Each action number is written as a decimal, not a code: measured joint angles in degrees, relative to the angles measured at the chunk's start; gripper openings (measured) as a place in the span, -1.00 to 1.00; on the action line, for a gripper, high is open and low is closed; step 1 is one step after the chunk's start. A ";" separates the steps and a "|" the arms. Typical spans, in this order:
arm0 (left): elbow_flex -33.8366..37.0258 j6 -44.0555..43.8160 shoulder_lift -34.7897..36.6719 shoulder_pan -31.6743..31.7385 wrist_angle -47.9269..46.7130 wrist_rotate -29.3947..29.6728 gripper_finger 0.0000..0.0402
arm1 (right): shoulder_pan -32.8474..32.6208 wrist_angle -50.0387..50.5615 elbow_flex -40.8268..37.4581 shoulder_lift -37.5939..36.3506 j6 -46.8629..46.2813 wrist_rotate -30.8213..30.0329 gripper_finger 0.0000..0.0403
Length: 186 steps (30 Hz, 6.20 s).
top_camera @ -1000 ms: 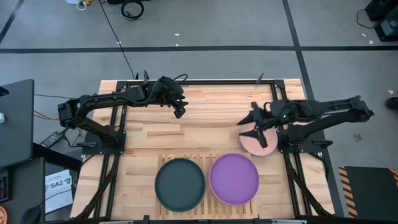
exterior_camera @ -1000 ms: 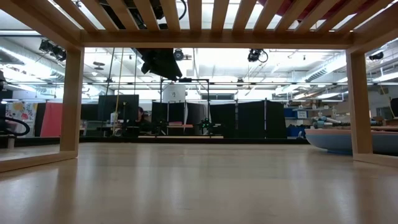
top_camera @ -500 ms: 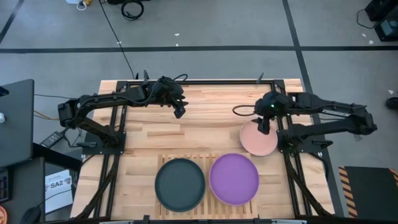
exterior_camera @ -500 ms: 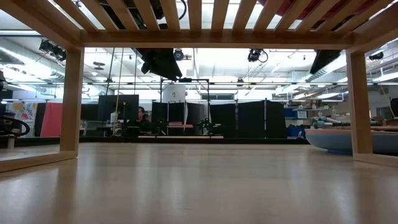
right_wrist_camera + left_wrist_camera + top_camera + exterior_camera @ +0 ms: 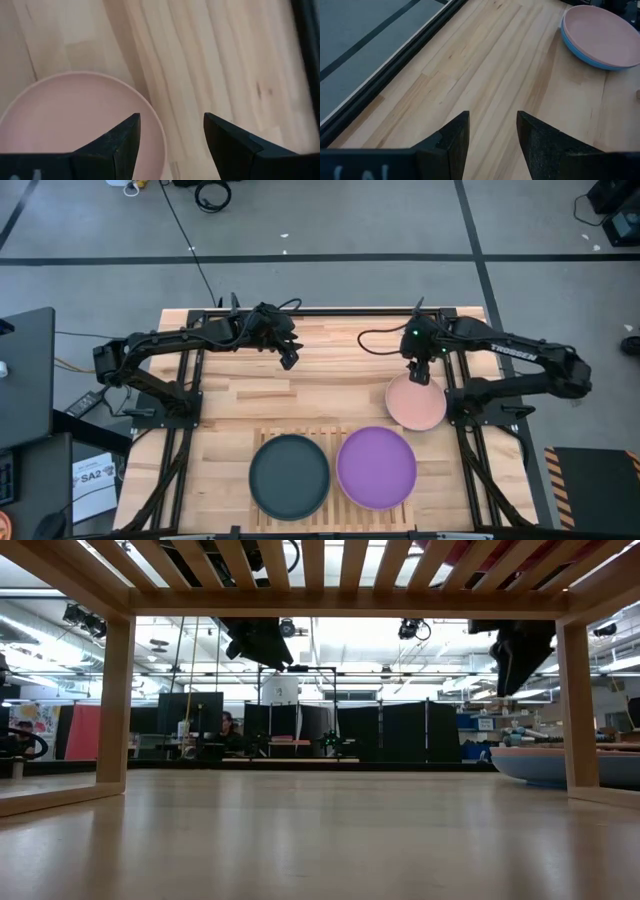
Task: Place and stack plates onto a shelf
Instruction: Stack the light orange plate on top of the violet plate on the shelf
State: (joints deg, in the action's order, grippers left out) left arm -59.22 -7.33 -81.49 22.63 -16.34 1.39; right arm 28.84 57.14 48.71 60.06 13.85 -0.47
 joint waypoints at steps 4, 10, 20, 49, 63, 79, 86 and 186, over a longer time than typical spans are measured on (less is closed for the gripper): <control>0.00 0.00 0.00 0.00 0.00 0.00 -0.16 | 2.80 -0.02 0.00 2.94 2.57 1.71 0.10; 0.00 -0.02 0.00 0.00 -0.01 0.00 -0.16 | 5.51 -2.16 -2.76 6.41 5.15 2.04 0.10; 0.00 -0.02 0.00 0.00 0.00 0.04 -0.16 | 5.96 -11.34 -9.47 8.27 7.37 0.17 0.10; 0.00 -0.05 0.00 0.00 0.00 0.07 -0.16 | 5.96 -14.09 -10.88 8.21 12.31 6.08 0.10; 0.00 -1.49 0.00 0.00 0.00 0.04 -0.16 | 4.59 -18.46 -15.98 8.23 11.74 -1.68 -0.07; 0.00 -1.49 0.02 0.00 0.00 0.04 -0.16 | 4.61 -17.03 -14.03 8.16 11.86 -0.15 -0.91; 0.00 -1.49 0.05 0.00 0.01 0.04 -0.16 | 4.61 -16.11 -8.85 8.16 11.80 0.51 -0.93; 0.00 -1.07 0.00 0.00 0.01 0.06 -0.16 | -33.21 -7.10 23.28 8.14 -43.89 16.27 -0.92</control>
State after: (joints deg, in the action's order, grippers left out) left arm -59.22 -8.40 -81.49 22.63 -16.33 1.44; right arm -4.37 50.04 71.99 68.20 -30.04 15.79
